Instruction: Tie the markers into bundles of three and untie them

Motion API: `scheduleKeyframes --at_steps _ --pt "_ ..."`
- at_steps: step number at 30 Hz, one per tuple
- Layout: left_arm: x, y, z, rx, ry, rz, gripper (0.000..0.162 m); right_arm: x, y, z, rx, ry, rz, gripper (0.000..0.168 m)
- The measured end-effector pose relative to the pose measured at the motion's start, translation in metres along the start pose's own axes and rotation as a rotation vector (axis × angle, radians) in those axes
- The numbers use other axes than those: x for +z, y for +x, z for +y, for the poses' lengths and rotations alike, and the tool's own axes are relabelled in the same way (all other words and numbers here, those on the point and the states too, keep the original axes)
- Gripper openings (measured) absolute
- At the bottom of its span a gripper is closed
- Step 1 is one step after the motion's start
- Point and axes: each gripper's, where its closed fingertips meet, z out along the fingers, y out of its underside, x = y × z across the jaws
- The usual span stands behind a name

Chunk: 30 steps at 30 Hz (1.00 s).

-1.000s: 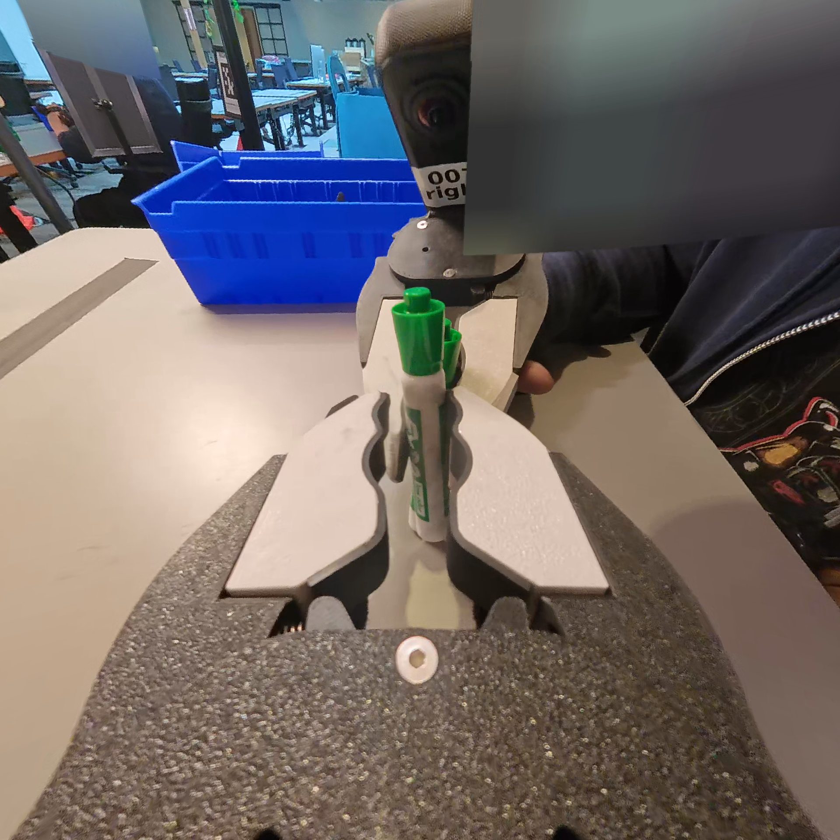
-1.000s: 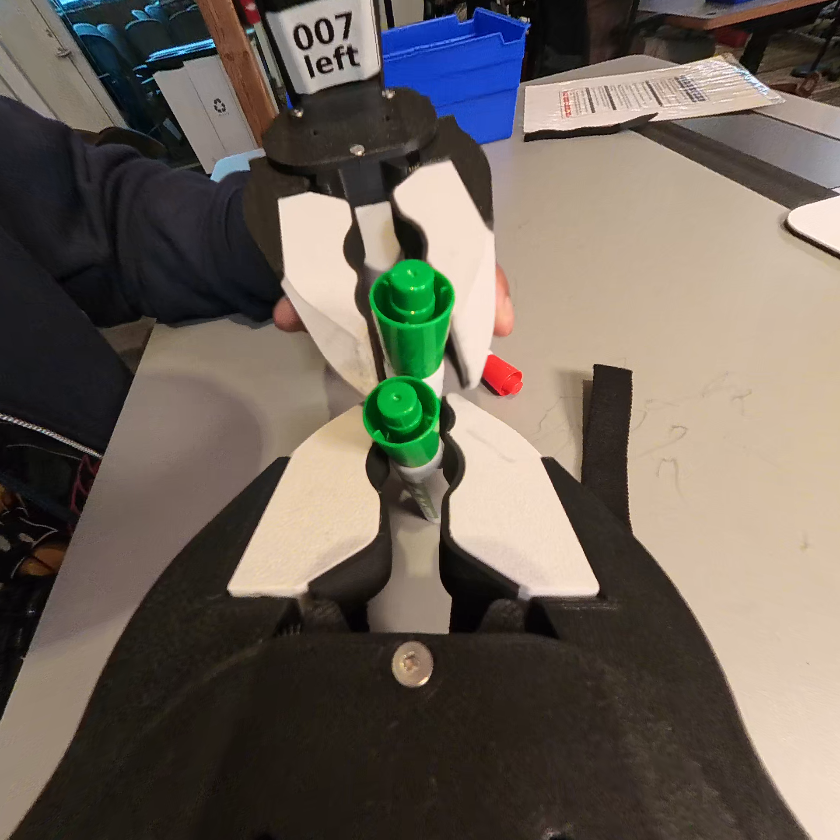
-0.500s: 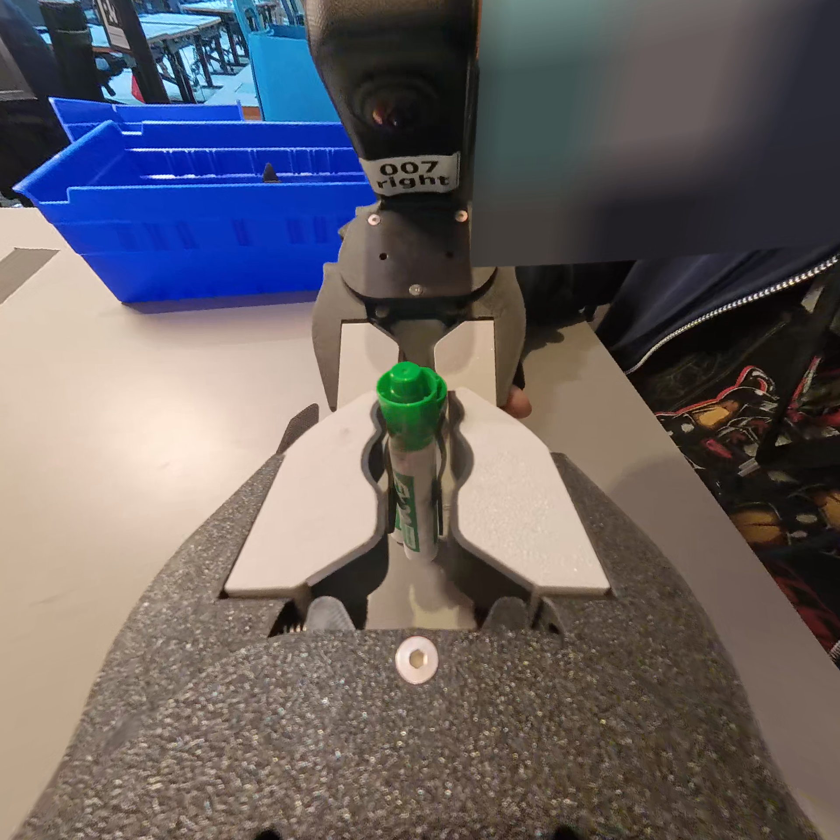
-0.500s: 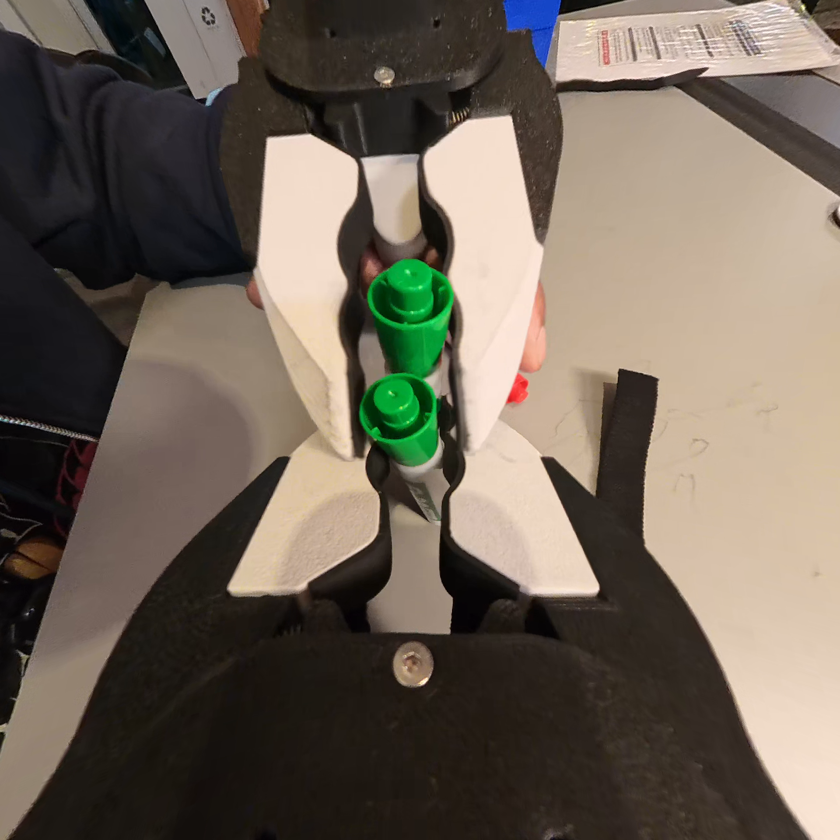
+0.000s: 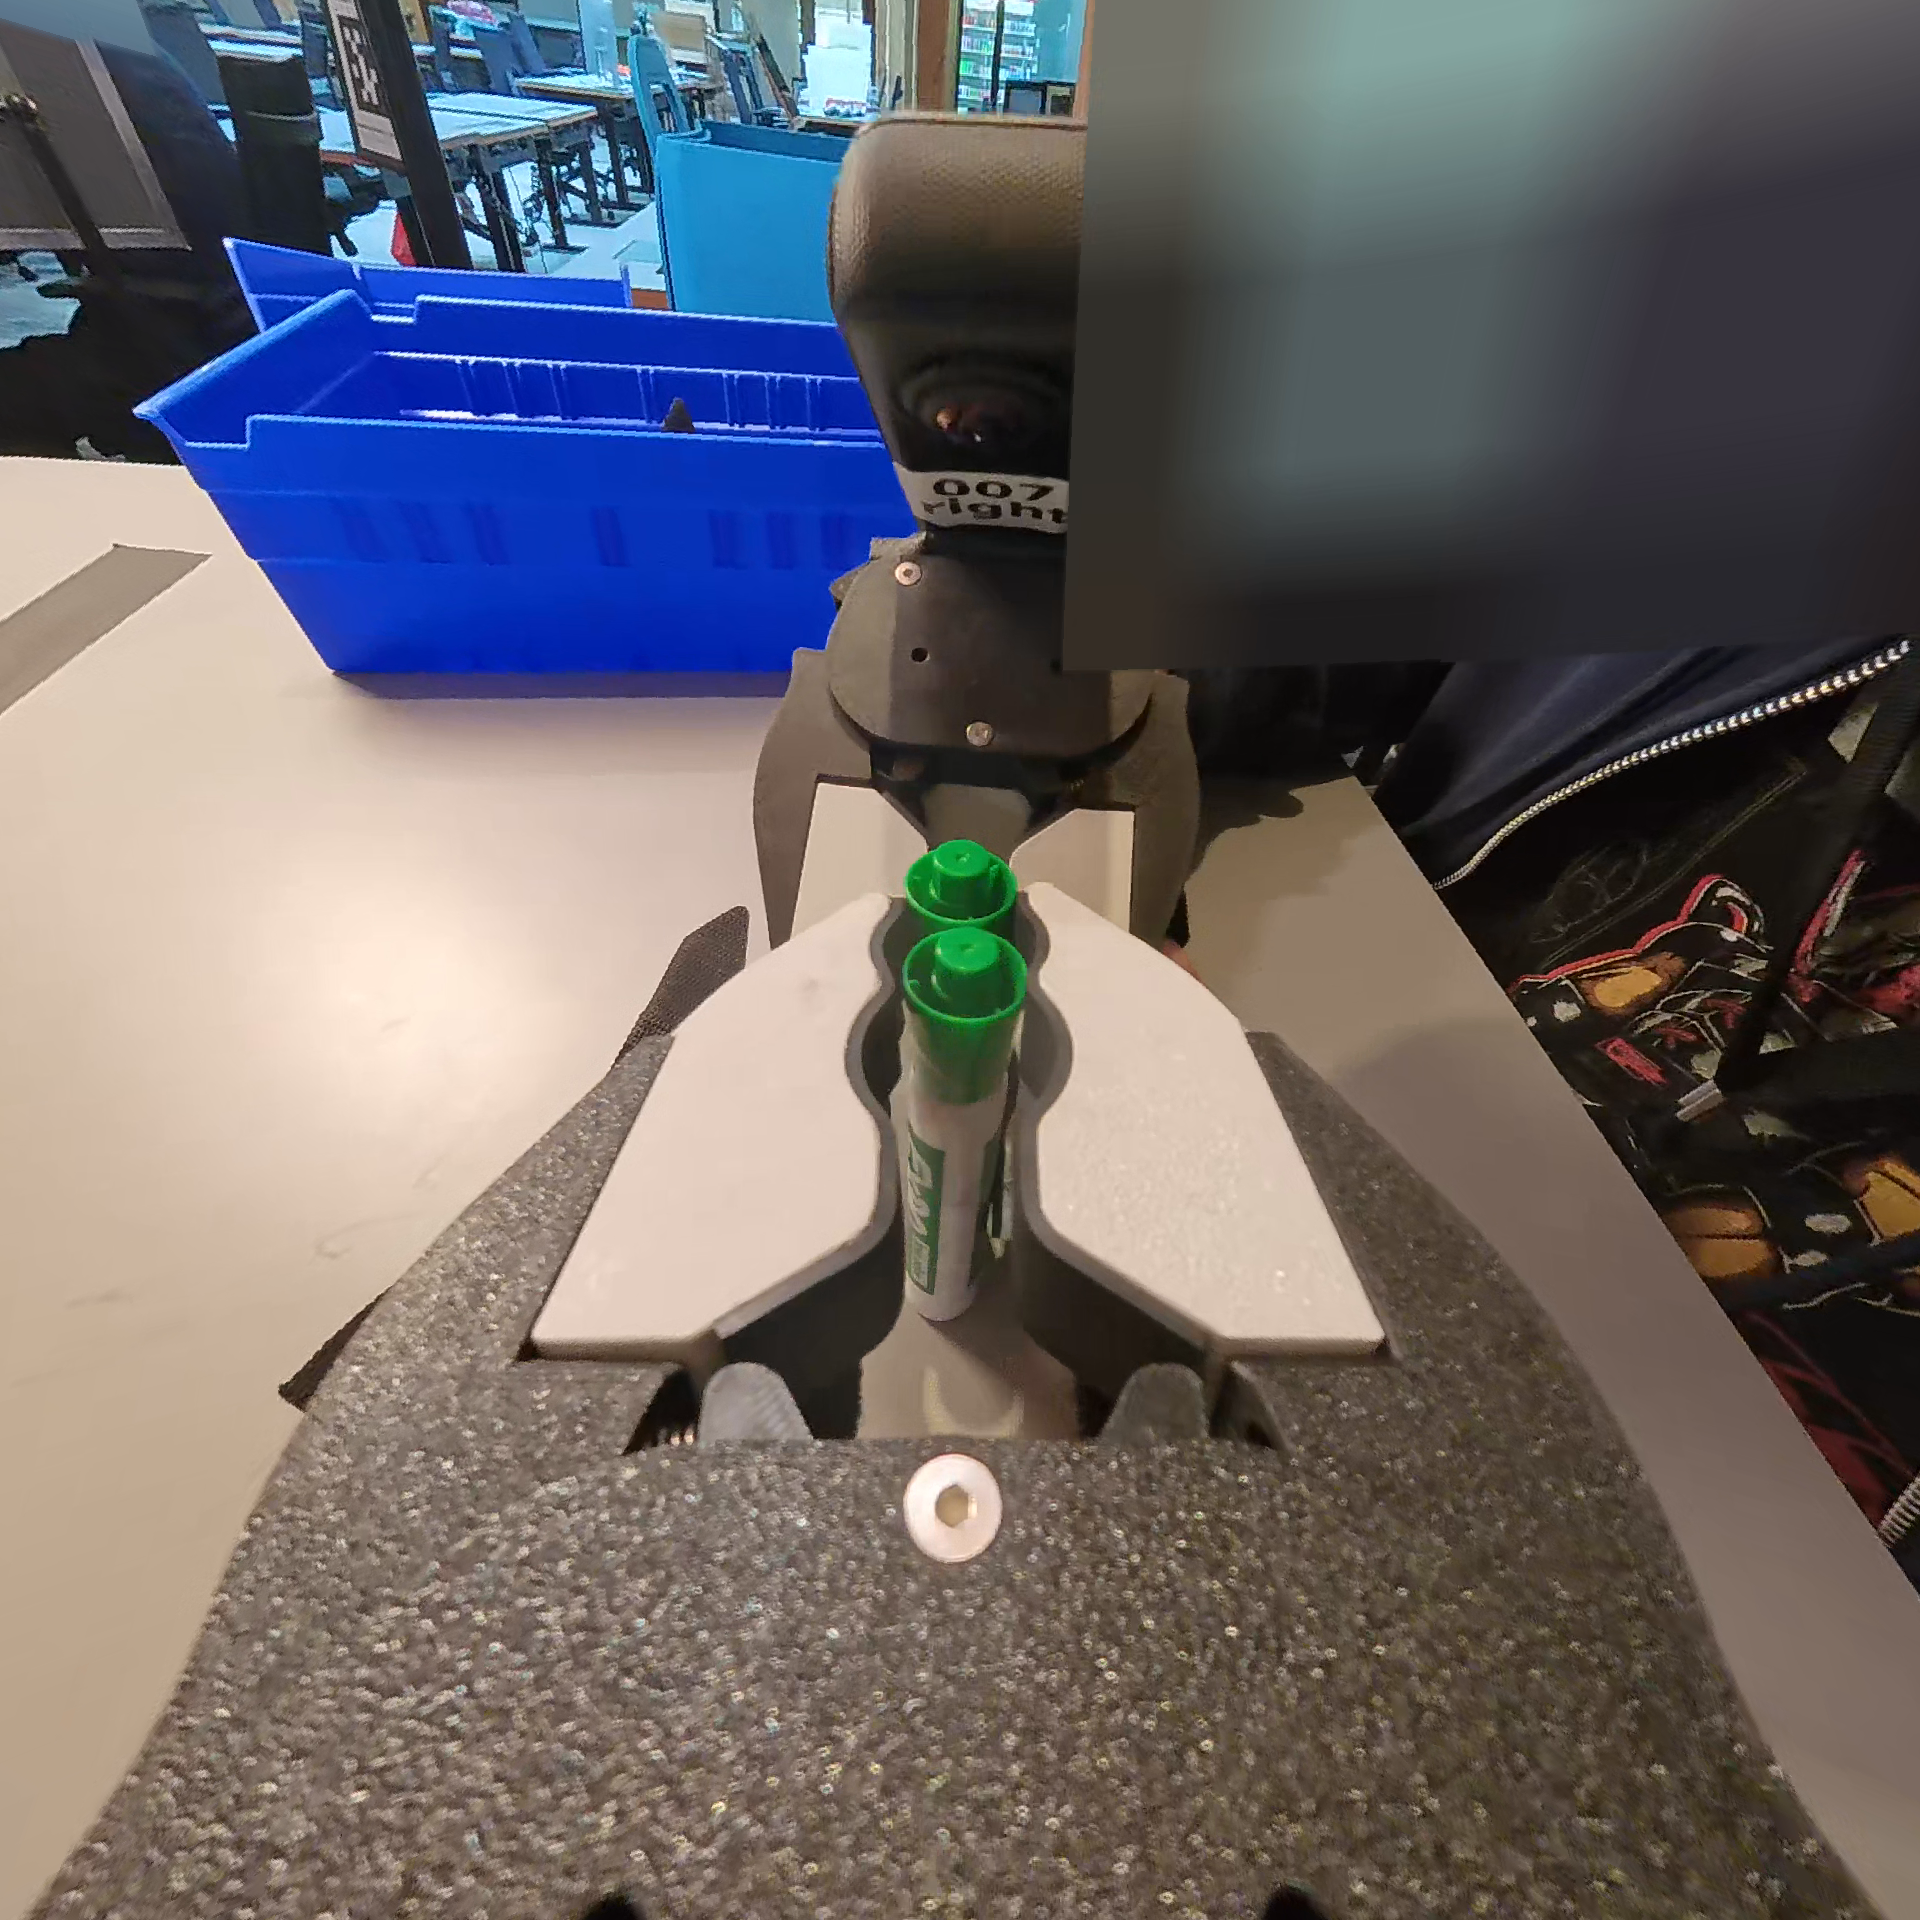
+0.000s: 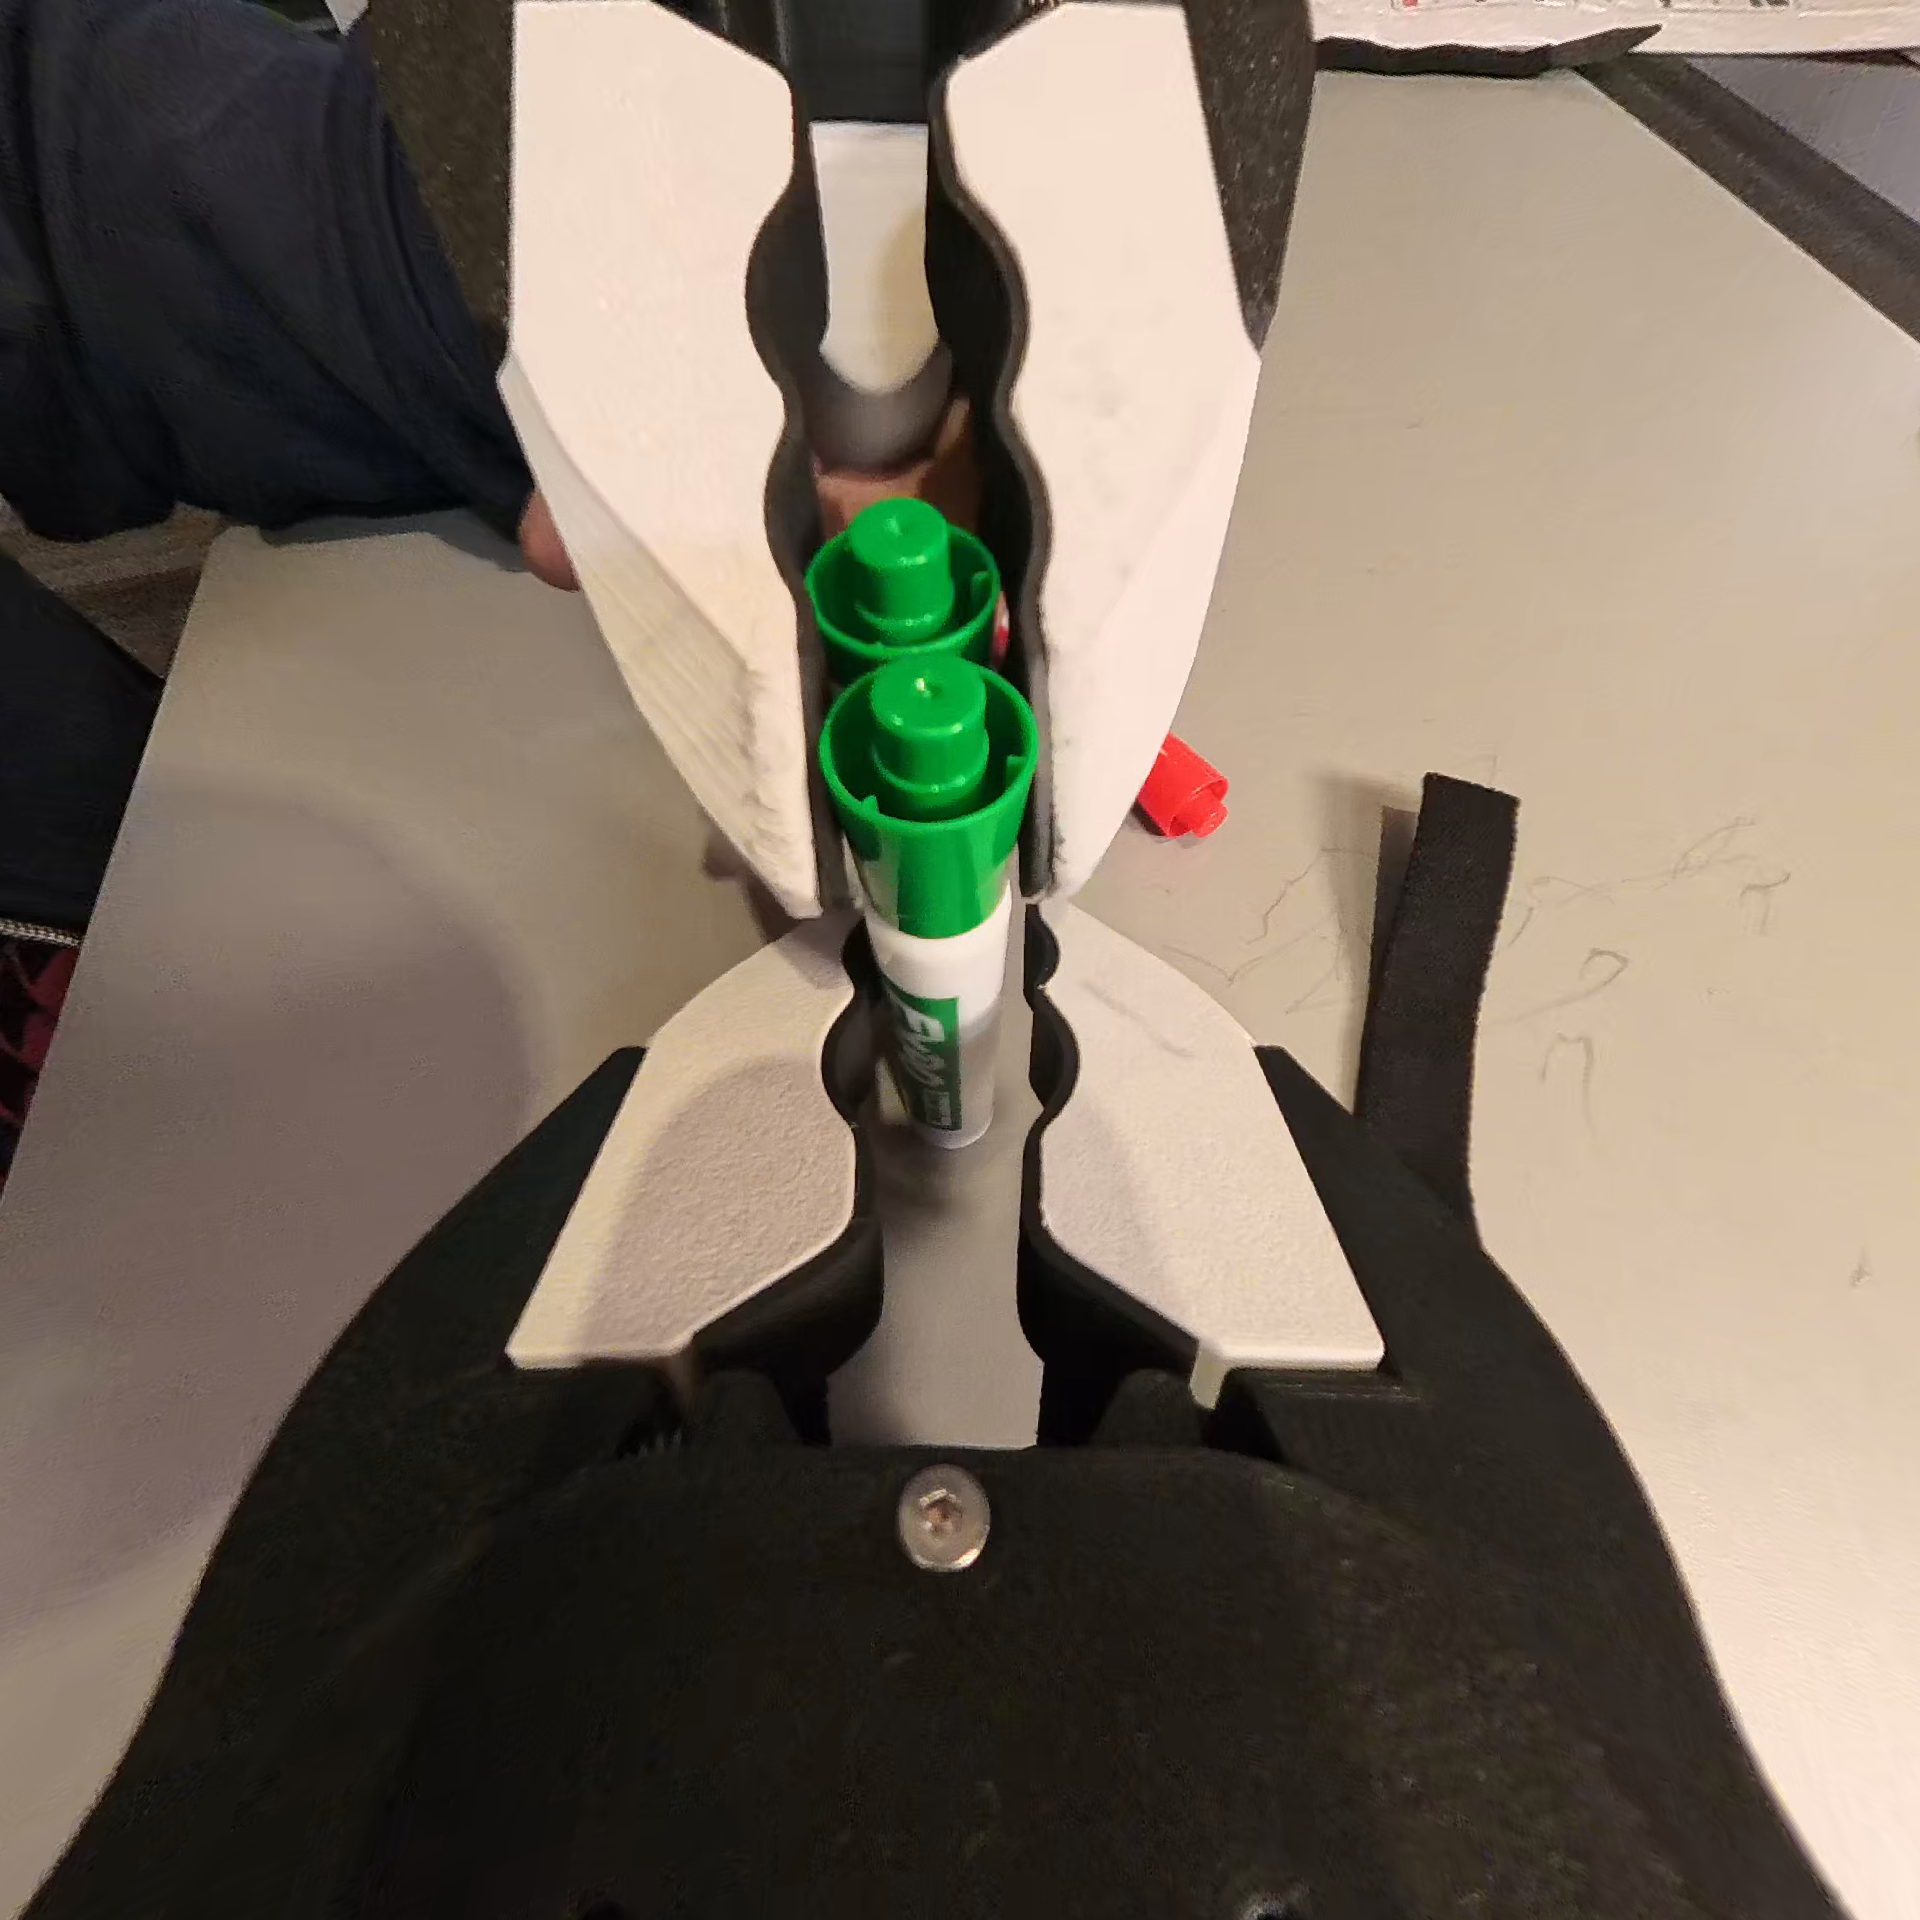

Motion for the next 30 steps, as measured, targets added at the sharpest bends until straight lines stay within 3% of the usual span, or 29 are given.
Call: scheduleKeyframes --at_steps 16,30 --pt "0.0000 0.0054 0.0013 0.021 -0.017 0.021 0.019 -0.0010 -0.0053 -0.0001 -0.044 0.009 -0.003 0.030" --pt "-0.0041 0.0031 0.0003 0.039 -0.031 -0.004 0.038 -0.0017 -0.0045 -0.0006 -0.035 0.013 -0.006 0.033"
